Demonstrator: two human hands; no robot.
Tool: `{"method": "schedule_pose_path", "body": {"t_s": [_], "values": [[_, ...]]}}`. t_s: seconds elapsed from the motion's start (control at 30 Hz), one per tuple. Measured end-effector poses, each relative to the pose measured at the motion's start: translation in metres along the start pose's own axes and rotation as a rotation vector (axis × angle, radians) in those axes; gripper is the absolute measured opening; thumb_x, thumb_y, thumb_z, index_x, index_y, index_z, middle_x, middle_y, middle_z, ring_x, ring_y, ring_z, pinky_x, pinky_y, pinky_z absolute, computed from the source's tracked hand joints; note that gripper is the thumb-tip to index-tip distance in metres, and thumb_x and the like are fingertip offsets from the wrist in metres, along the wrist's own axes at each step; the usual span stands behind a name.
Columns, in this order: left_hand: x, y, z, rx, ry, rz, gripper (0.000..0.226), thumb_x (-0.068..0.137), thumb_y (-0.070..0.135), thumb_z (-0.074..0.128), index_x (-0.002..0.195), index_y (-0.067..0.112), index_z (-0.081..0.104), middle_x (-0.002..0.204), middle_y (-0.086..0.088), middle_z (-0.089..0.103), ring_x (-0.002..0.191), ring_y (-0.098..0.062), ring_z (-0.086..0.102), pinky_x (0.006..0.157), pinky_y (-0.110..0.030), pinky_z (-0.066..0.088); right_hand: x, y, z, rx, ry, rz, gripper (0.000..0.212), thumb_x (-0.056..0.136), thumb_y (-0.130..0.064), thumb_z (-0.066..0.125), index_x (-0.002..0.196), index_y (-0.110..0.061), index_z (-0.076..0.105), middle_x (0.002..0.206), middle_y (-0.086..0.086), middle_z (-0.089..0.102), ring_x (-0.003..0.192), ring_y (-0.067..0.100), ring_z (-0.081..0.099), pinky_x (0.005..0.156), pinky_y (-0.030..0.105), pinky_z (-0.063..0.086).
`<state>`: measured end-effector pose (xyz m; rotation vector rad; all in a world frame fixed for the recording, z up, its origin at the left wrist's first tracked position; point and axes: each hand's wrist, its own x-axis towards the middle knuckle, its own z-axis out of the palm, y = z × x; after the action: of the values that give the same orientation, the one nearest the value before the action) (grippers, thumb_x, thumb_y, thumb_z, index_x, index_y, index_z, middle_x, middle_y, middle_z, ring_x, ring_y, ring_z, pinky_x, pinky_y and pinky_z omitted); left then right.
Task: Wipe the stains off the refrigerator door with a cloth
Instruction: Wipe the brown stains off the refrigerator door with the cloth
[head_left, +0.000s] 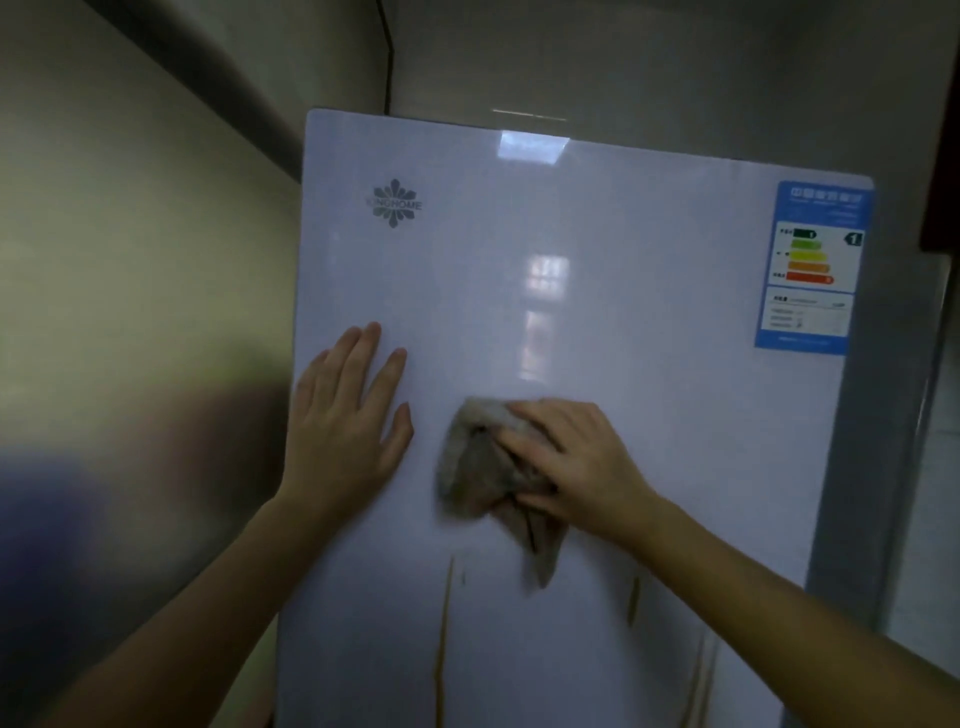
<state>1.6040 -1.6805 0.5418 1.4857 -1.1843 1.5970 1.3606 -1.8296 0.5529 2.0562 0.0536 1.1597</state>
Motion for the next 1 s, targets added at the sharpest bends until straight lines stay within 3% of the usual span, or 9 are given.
{"method": "schedule_pose_path", "body": {"t_s": [0.1, 0.3, 0.37, 0.43, 0.53, 0.67, 0.87, 0.93, 1.0], "values": [[-0.001, 0.002, 0.002, 0.011, 0.004, 0.001, 0.053, 0.096, 0.033, 0.053, 0.142, 0.006, 0.056, 0.155, -0.022, 0.044, 0.143, -0.04, 0.043, 0.116, -0.052, 0.034, 0.008, 0.04, -0.018, -0.05, 0.104, 0.19, 0.062, 0.079, -0.044, 0.072, 0.127, -0.004, 0.069, 0.126, 0.025, 0.065, 0.109, 0.041, 0.063, 0.09, 0.044, 0.049], [-0.005, -0.001, 0.006, -0.025, -0.008, 0.001, 0.056, 0.098, 0.036, 0.048, 0.147, 0.008, 0.05, 0.16, -0.02, 0.038, 0.148, -0.037, 0.036, 0.121, -0.05, 0.027, 0.046, 0.07, -0.035, 0.047, 0.286, 0.658, 0.07, 0.077, -0.04, 0.075, 0.139, -0.012, 0.056, 0.135, 0.015, 0.053, 0.12, 0.033, 0.05, 0.096, 0.043, 0.04], [-0.005, 0.001, 0.005, -0.033, -0.041, -0.018, 0.059, 0.098, 0.038, 0.045, 0.149, 0.009, 0.045, 0.162, -0.019, 0.034, 0.15, -0.036, 0.031, 0.122, -0.05, 0.024, 0.042, 0.046, -0.025, 0.042, 0.225, 0.568, 0.072, 0.073, -0.036, 0.08, 0.136, -0.006, 0.06, 0.134, 0.023, 0.057, 0.118, 0.041, 0.054, 0.096, 0.046, 0.043], [-0.005, 0.005, 0.004, -0.044, -0.073, -0.042, 0.061, 0.098, 0.039, 0.043, 0.151, 0.009, 0.041, 0.163, -0.019, 0.03, 0.152, -0.036, 0.027, 0.124, -0.051, 0.022, 0.024, 0.013, -0.009, 0.024, 0.133, 0.289, 0.067, 0.073, -0.035, 0.082, 0.129, -0.002, 0.066, 0.13, 0.028, 0.062, 0.113, 0.043, 0.06, 0.094, 0.048, 0.05], [-0.006, 0.007, 0.004, -0.054, -0.101, -0.06, 0.063, 0.098, 0.039, 0.041, 0.154, 0.01, 0.036, 0.165, -0.018, 0.026, 0.154, -0.034, 0.023, 0.126, -0.051, 0.018, -0.01, -0.015, 0.004, 0.049, 0.002, 0.005, 0.047, 0.087, -0.041, 0.074, 0.124, -0.012, 0.072, 0.129, 0.019, 0.066, 0.111, 0.035, 0.066, 0.091, 0.041, 0.052], [-0.005, 0.006, 0.003, -0.046, -0.111, -0.052, 0.064, 0.098, 0.039, 0.04, 0.154, 0.009, 0.036, 0.165, -0.018, 0.026, 0.154, -0.034, 0.022, 0.126, -0.051, 0.018, -0.023, 0.018, -0.007, -0.007, 0.064, 0.157, 0.057, 0.078, -0.038, 0.083, 0.124, -0.008, 0.071, 0.127, 0.022, 0.066, 0.109, 0.038, 0.063, 0.089, 0.044, 0.051], [-0.006, 0.009, 0.004, -0.053, -0.11, -0.071, 0.063, 0.097, 0.037, 0.041, 0.154, 0.008, 0.037, 0.165, -0.018, 0.025, 0.155, -0.034, 0.021, 0.127, -0.048, 0.014, -0.007, 0.089, -0.043, 0.03, 0.337, 0.704, 0.068, 0.079, -0.04, 0.074, 0.138, -0.012, 0.056, 0.133, 0.016, 0.055, 0.119, 0.034, 0.05, 0.097, 0.044, 0.04], [-0.005, 0.009, 0.004, -0.046, -0.107, -0.074, 0.063, 0.097, 0.036, 0.041, 0.153, 0.008, 0.037, 0.165, -0.018, 0.026, 0.154, -0.035, 0.022, 0.127, -0.049, 0.015, -0.01, 0.078, -0.038, 0.051, 0.33, 0.734, 0.067, 0.08, -0.04, 0.073, 0.14, -0.014, 0.054, 0.135, 0.015, 0.053, 0.12, 0.033, 0.048, 0.097, 0.042, 0.038], [-0.005, 0.008, 0.003, -0.042, -0.115, -0.068, 0.063, 0.098, 0.037, 0.04, 0.153, 0.007, 0.038, 0.165, -0.019, 0.026, 0.154, -0.036, 0.022, 0.126, -0.051, 0.017, -0.023, 0.051, -0.027, 0.053, 0.24, 0.598, 0.068, 0.079, -0.041, 0.071, 0.137, -0.009, 0.057, 0.134, 0.021, 0.056, 0.118, 0.036, 0.05, 0.095, 0.043, 0.039]]}}
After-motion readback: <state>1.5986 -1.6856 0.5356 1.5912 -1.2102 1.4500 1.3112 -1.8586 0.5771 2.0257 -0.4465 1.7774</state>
